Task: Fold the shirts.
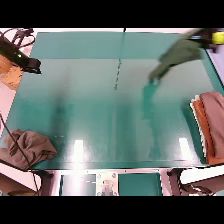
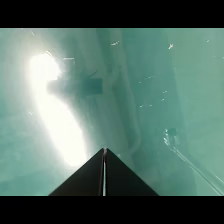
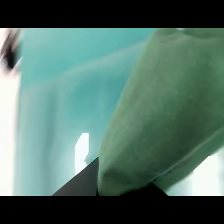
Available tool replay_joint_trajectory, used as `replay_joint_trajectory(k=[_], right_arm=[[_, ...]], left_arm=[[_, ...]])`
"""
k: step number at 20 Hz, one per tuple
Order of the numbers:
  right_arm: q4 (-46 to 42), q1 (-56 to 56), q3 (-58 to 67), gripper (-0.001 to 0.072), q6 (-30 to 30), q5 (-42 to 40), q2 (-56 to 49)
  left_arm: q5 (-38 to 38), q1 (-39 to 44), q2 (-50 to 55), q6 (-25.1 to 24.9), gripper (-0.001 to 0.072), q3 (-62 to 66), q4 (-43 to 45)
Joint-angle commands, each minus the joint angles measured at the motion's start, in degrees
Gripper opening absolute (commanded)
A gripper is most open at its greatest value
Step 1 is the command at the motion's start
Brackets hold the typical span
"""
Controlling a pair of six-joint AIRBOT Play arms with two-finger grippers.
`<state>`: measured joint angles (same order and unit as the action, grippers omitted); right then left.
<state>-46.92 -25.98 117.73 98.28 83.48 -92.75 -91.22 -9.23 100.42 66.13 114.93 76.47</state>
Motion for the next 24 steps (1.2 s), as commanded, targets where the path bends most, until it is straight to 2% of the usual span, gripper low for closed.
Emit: replay_joint_trajectory(k=[1, 4, 7, 13, 16, 17, 18, 19, 22, 23, 24], right_arm=[[-11.41, -16.11, -0.37, 0.0020, 6.29, 6.67, 5.51], [-20.39, -27.41, -3.39, 0.0020, 6.73, 14.47, 8.55], [-31.34, -33.68, -6.47, 0.0020, 6.69, 21.94, 10.40], [-44.24, -36.85, -28.94, 0.0021, 7.21, 21.92, 17.49], [-46.80, -36.85, -41.20, 0.0034, 7.19, 21.59, 17.70], [-47.30, -36.87, -44.65, 0.0171, 7.21, 21.57, 17.70], [-48.78, -36.89, -47.87, 0.0398, 7.21, 21.66, 17.57], [-50.03, -36.89, -50.01, 0.0536, 7.19, 21.86, 17.22], [-47.76, -36.28, -48.98, 0.0535, 7.80, 21.84, 15.80], [-44.81, -35.26, -47.19, 0.0506, 7.76, 21.70, 15.50], [-40.19, -33.59, -44.57, 0.0300, 6.54, 20.68, 15.23]], left_arm=[[-0.09, -0.04, -0.04, 0.04, 0.0023, -0.02, -0.74], [-0.07, -0.04, -0.04, 0.96, 0.0023, 0.00, -0.81], [-0.11, -0.04, -0.04, 0.94, 0.0023, 0.00, -0.81], [-1.27, -0.04, -0.04, 0.92, 0.0023, 0.00, -0.83], [-1.46, -0.04, -0.04, 0.94, 0.0023, -0.02, -0.83], [-1.44, -0.04, -0.04, 0.96, 0.0023, -0.02, -0.87], [-1.38, -0.04, -0.04, 0.94, 0.0023, -0.02, -0.90], [-1.36, -0.04, -0.04, 1.03, 0.0023, 0.00, -0.90], [-1.46, 0.11, -0.11, 1.53, 0.0022, 0.07, -1.03], [-1.51, 0.13, -0.46, 1.53, 0.0021, 0.04, -1.11], [-1.38, 0.13, -1.09, 1.60, 0.0021, 0.11, -1.16]])
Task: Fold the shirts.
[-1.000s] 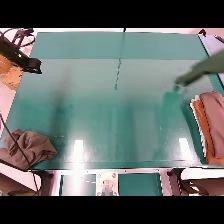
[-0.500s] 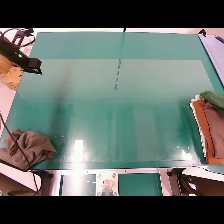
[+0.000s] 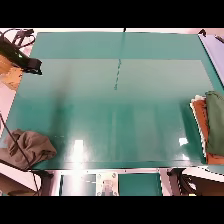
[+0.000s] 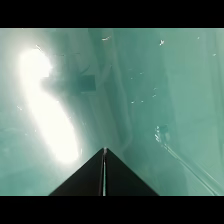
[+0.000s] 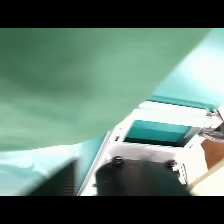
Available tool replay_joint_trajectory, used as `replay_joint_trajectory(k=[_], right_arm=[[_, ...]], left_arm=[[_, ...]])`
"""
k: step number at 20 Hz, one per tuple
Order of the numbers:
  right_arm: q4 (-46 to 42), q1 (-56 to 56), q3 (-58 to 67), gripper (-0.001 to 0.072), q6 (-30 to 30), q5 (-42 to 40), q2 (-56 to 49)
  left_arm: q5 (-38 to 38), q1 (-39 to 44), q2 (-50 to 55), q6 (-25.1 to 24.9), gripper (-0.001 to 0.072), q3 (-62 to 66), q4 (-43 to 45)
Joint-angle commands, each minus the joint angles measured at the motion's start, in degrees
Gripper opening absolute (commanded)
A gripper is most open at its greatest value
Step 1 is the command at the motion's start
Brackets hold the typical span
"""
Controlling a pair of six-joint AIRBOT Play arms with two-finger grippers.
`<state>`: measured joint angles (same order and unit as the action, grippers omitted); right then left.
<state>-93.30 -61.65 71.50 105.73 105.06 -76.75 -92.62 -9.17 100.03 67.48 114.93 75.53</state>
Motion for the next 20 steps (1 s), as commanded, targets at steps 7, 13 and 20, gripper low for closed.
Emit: replay_joint_trajectory(k=[7, 13, 20], right_arm=[[24.74, 26.64, 11.58, 0.0022, -12.48, -18.25, 2.43], [24.96, 55.47, -15.23, 0.0020, -16.24, -33.53, 14.88], [28.37, 70.36, -23.96, 0.0021, -16.24, -40.98, 17.81]], left_arm=[[-3.10, 0.07, -11.43, 7.74, 0.0021, -4.15, -3.15], [1.57, 0.07, -33.14, 9.64, 0.0021, -39.82, -8.72], [5.07, 0.04, -48.30, 9.01, 0.0023, -61.48, -7.06]])
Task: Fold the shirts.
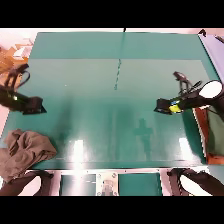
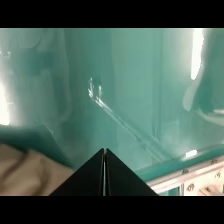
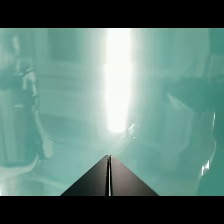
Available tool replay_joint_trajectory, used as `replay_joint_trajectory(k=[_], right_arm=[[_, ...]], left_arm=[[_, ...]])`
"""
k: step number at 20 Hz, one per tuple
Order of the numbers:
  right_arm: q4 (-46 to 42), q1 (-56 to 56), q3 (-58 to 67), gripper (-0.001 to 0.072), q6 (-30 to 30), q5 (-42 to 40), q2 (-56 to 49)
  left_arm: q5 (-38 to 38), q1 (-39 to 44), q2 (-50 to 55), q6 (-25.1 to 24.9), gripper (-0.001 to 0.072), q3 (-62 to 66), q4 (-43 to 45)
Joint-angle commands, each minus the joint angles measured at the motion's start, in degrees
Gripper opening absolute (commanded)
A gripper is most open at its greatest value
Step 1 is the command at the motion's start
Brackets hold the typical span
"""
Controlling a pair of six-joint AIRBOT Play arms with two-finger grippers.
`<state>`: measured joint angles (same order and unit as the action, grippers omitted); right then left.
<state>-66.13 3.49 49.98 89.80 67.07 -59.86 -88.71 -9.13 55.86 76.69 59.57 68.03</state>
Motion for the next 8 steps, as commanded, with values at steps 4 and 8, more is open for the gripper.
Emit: replay_joint_trajectory(k=[4, 8], right_arm=[[1.20, 6.23, -2.43, 0.0021, -0.31, -2.99, 0.92], [1.20, 6.23, -2.43, 0.0021, -0.31, -2.99, 0.92]], left_arm=[[2.40, 0.02, -4.13, -0.17, 0.0023, -6.12, 0.42], [3.06, 0.02, -4.13, -0.17, 0.0023, -6.12, 0.42]])
